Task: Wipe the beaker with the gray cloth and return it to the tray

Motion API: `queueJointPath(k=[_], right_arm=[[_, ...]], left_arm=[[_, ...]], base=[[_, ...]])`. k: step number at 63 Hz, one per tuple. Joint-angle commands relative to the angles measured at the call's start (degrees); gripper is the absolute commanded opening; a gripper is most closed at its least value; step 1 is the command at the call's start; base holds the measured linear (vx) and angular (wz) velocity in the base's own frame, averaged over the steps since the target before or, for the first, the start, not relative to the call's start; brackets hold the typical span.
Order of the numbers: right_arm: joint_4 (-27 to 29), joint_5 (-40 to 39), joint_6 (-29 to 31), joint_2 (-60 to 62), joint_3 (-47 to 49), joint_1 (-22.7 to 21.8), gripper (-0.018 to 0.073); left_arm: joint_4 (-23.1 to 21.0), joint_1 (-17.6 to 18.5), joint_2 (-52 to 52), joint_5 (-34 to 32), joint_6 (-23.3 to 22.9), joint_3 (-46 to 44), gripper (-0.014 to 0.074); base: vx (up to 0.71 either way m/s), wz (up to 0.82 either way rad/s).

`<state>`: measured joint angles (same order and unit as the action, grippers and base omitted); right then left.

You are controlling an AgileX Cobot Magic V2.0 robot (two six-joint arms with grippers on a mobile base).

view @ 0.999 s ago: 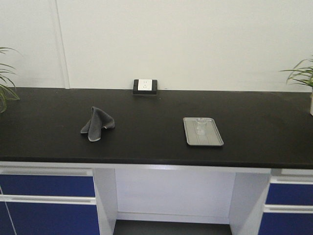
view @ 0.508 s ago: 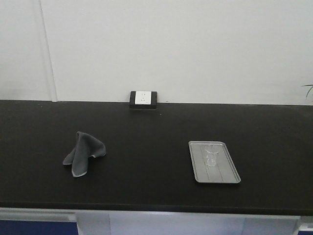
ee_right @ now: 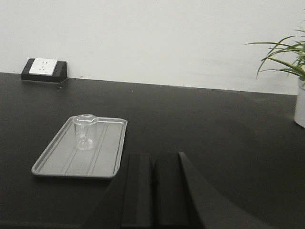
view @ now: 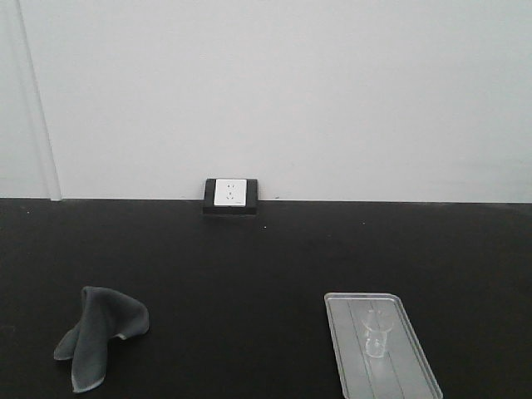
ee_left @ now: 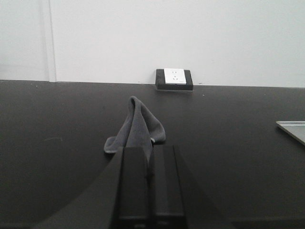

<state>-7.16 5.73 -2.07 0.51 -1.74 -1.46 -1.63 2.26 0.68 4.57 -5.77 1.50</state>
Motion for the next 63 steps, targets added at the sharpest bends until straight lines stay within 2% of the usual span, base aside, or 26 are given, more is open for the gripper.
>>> queueJointPath(k=[1, 31, 63], right_arm=[[-0.3, -4.5, 0.5, 0.5, -0.3, 0.0, -0.001], [-0.3, -4.5, 0.5, 0.5, -0.3, 0.0, -0.001], [-0.3, -4.5, 0.5, 0.5, -0.3, 0.0, -0.001]], left_arm=[[-0.5, -0.2, 0.9, -4.6, -0.2, 1.8, -0.0006], [-0.5, -0.2, 0.9, -4.6, -0.2, 1.8, -0.0006], [-0.5, -0.2, 0.9, -4.6, -0.2, 1.8, -0.0006]], base=[[0.34, 0.01], [0.26, 0.03], [0.11, 0.0]])
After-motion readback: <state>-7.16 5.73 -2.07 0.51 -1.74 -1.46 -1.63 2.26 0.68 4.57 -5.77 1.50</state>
